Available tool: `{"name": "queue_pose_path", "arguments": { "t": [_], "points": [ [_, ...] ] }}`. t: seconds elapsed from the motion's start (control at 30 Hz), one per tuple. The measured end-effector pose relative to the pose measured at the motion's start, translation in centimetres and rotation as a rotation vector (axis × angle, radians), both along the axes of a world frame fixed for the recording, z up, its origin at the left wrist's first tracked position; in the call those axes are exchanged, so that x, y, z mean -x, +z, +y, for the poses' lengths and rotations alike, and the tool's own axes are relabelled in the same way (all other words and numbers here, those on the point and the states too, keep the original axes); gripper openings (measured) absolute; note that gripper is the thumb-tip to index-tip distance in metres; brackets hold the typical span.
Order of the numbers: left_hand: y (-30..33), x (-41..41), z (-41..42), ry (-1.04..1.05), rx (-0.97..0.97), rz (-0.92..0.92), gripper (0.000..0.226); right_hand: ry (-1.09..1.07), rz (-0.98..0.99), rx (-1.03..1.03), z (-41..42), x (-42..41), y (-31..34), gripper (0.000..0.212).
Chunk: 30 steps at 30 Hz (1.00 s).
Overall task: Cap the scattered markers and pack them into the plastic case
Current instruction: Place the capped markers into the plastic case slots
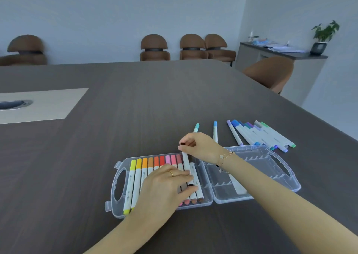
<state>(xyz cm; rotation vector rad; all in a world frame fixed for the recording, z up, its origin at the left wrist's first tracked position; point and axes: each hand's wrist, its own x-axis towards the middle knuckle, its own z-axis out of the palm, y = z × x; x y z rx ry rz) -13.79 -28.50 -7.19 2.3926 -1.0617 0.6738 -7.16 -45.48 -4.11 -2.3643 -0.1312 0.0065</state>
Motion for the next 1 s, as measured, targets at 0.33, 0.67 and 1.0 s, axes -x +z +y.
{"name": "queue_pose_path", "arguments": {
  "t": [0.33, 0.67, 1.0],
  "points": [
    [-0.3, 1.0, -3.0, -0.04, -0.012, 0.093, 0.04, 0.059, -0.034, 0.092, -2.0, 1.7, -0.3, 0.019],
    [0.2, 0.9, -2.8, -0.099, -0.003, 0.108, 0.053, 0.05, -0.04, 0.104, -3.2, 2.6, -0.7, 0.024],
    [0.4, 1.0, -2.6, -0.105, 0.036, 0.112, 0.067, 0.062, -0.045, 0.16, -2.8, 3.1, -0.5, 0.03]
  ]
}}
